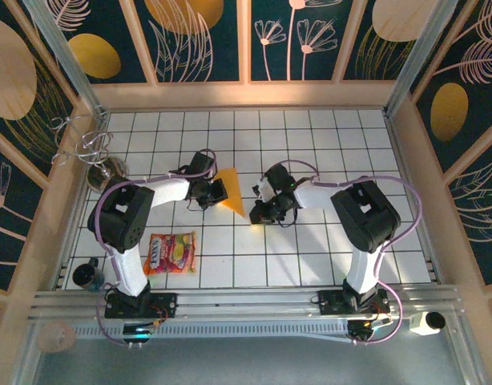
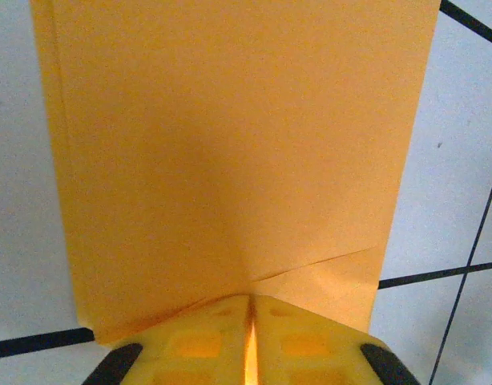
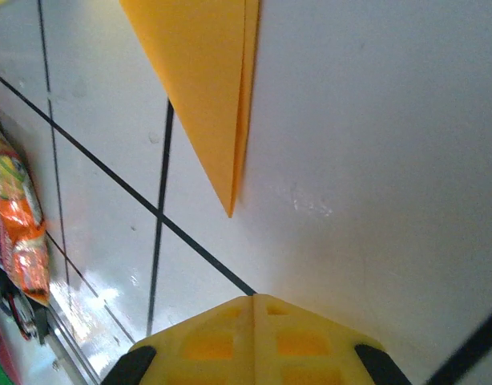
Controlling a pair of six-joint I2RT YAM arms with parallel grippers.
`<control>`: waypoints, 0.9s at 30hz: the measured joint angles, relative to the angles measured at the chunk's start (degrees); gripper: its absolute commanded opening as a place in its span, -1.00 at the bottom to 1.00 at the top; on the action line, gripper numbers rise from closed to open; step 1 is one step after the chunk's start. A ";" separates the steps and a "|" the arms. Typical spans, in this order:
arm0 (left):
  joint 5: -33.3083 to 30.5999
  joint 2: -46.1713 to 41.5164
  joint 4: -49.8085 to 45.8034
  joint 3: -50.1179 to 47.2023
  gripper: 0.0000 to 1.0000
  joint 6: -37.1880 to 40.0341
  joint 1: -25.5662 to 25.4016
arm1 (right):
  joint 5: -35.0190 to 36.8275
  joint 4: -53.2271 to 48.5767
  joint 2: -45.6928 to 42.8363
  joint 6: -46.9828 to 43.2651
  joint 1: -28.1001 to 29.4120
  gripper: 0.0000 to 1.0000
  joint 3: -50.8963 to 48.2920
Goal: Fold a paper plane with a square sheet of paper (pick it up from the middle)
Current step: Third fold the triangle at the center of the table, then fourth fold the wing at the center of the table.
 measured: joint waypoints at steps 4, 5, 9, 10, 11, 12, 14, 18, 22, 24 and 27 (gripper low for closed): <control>1.40 -0.24 1.49 -0.02 -0.55 -1.40 0.15 | 1.95 1.51 -2.16 2.64 0.00 -0.79 1.29; 1.75 -0.46 2.05 -0.09 -0.52 -1.97 0.31 | 2.47 2.23 -2.05 3.61 0.13 -0.78 2.01; 3.56 -3.65 5.86 -1.90 -0.40 -4.46 1.86 | 5.05 5.99 -0.50 8.13 0.90 -0.73 4.76; 4.13 -5.11 7.21 -3.02 -0.39 -5.16 2.67 | 5.60 7.15 0.35 9.51 1.25 -0.69 5.55; 4.72 -6.62 8.81 -4.42 -0.35 -5.88 3.74 | 6.36 8.17 1.33 10.73 1.55 -0.68 6.34; 5.14 -7.74 9.84 -5.53 -0.32 -6.32 4.63 | 6.84 8.98 2.16 11.80 1.70 -0.67 6.91; 5.99 -9.64 11.87 -8.13 -0.30 -7.45 6.56 | 7.48 10.45 4.42 13.55 2.01 -0.66 8.33; 6.38 -10.62 13.51 -11.61 -0.25 -8.94 8.24 | 8.04 11.50 8.68 15.13 2.01 -0.65 11.28; 7.45 -10.62 14.36 -14.21 -0.23 -10.12 8.11 | 8.48 11.34 10.82 15.54 2.01 -0.64 13.09; 7.82 -10.62 14.73 -14.82 -0.24 -10.54 8.11 | 8.76 11.15 11.58 15.58 1.99 -0.62 13.88; 8.33 -10.62 15.10 -14.93 -0.23 -10.75 8.09 | 9.33 10.95 12.41 15.80 1.88 -0.62 14.21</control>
